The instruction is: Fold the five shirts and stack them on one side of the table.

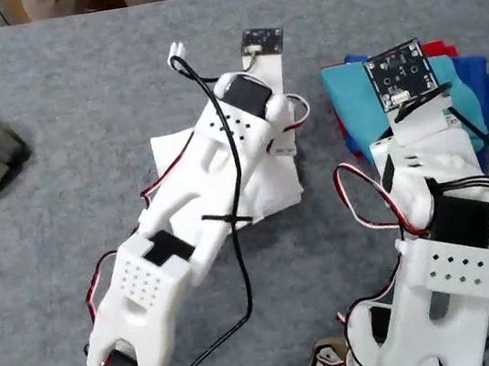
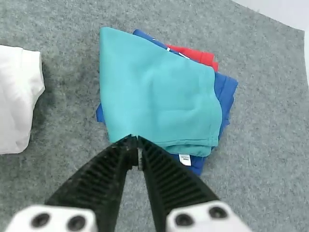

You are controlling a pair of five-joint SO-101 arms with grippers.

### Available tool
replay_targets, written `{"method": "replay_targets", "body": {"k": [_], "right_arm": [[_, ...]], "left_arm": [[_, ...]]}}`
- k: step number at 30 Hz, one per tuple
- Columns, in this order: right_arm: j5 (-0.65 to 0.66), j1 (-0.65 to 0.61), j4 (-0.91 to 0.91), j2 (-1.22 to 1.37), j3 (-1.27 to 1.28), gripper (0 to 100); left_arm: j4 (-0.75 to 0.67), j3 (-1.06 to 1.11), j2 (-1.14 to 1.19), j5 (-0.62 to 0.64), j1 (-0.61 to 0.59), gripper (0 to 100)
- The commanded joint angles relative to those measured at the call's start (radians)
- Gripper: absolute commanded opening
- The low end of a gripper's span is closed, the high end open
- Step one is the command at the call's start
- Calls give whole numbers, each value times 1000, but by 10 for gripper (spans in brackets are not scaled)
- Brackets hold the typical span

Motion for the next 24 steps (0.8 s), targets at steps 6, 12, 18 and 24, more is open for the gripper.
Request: {"method": "replay_targets", "body": {"k": [6, 12, 18, 24], "right_arm": [[8, 8, -5, -13, -28, 2], [11, 2, 0, 2, -25, 3], [12, -193, 29, 213, -70, 18], [5, -469, 83, 599, -338, 16]], "left_arm": [[60, -140, 81, 35, -3, 209], [204, -321, 48, 118, -61, 242], [210, -408, -96, 51, -313, 36], [209, -72, -222, -23, -542, 19]]}}
